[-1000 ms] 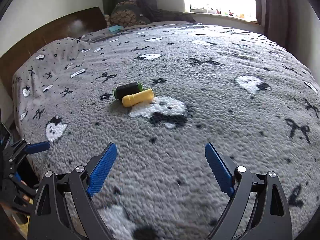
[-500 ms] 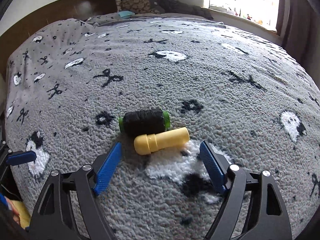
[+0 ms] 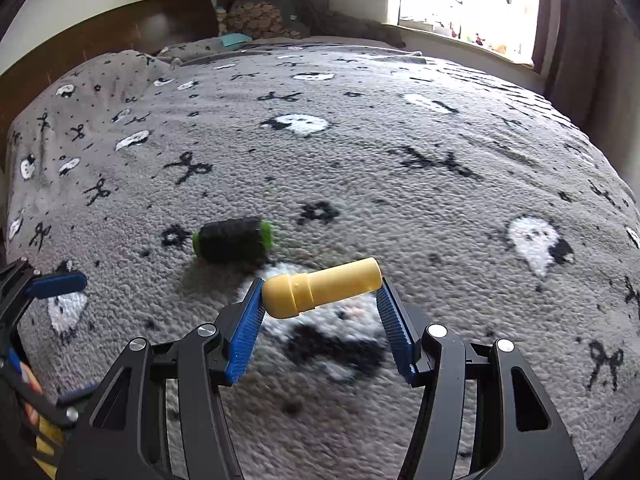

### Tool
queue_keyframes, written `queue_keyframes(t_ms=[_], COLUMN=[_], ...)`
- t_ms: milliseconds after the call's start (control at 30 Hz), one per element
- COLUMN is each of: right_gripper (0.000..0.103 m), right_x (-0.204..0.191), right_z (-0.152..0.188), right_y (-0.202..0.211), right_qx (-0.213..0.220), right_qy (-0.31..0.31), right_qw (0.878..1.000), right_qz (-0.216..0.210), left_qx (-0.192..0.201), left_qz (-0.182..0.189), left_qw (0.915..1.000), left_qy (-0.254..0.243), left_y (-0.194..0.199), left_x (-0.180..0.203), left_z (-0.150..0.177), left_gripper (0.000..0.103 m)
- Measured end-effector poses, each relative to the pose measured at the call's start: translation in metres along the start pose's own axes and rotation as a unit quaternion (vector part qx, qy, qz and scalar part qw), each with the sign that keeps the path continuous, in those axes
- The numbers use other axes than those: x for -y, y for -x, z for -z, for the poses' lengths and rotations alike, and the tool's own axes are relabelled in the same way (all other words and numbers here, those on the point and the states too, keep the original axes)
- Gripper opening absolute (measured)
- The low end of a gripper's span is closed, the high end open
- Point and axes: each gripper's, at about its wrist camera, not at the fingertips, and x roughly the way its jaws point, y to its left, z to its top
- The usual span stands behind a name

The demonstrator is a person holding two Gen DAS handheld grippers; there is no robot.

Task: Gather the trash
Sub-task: 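Grasp the yellow cap with right tool while left tool grasps black thread spool, then lower both held items into the bin and open both tools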

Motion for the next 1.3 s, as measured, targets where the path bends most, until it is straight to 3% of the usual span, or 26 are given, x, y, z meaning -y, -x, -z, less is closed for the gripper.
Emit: queue_keyframes(t_ms=[267, 433, 467, 500, 633, 700, 800, 1067, 1300], right_gripper=[0.058, 0.058, 0.058, 0.058, 0.058, 0.058, 0.058, 0.058, 0.058], right_x=[0.054, 0.068, 0.069, 0.071, 0.078, 0.082, 0.084, 0.081, 0.076], right_z=[0.030, 0.047, 0.050, 0.053, 0.061, 0.065, 0.071, 0.083, 0.094], right_y=[0.052, 0.073, 0.076, 0.079, 0.088, 0.091, 0.096, 0.124, 0.163], right_qx=[0.023, 0.028, 0.028, 0.028, 0.032, 0.034, 0.036, 0.055, 0.082], right_qy=[-0.031, -0.035, -0.034, -0.034, -0.037, -0.041, -0.047, -0.042, -0.030], right_qw=[0.999, 0.999, 0.999, 0.999, 0.999, 0.999, 0.998, 0.998, 0.996], right_qz=[0.010, 0.005, 0.005, 0.005, 0.008, 0.006, 0.006, 0.002, 0.013], left_qx=[0.011, 0.000, -0.005, -0.013, -0.026, -0.025, -0.029, -0.023, 0.021], left_qz=[0.002, 0.000, 0.004, 0.008, 0.013, 0.017, 0.014, 0.012, 0.009], left_qw=[0.9999, 0.9999, 0.9999, 0.9998, 0.9995, 0.9994, 0.9990, 0.9986, 0.9977], left_qy=[-0.010, -0.016, -0.014, -0.012, -0.015, -0.018, -0.030, -0.046, -0.063], left_y=[-0.033, -0.062, -0.067, -0.073, -0.082, -0.078, -0.071, -0.039, 0.019], left_x=[0.018, 0.026, 0.027, 0.027, 0.031, 0.034, 0.041, 0.056, 0.078], left_z=[-0.047, -0.074, -0.077, -0.080, -0.082, -0.081, -0.077, -0.058, -0.045], left_gripper=[0.094, 0.094, 0.089, 0.076, 0.061, 0.041, 0.030, 0.028, 0.028])
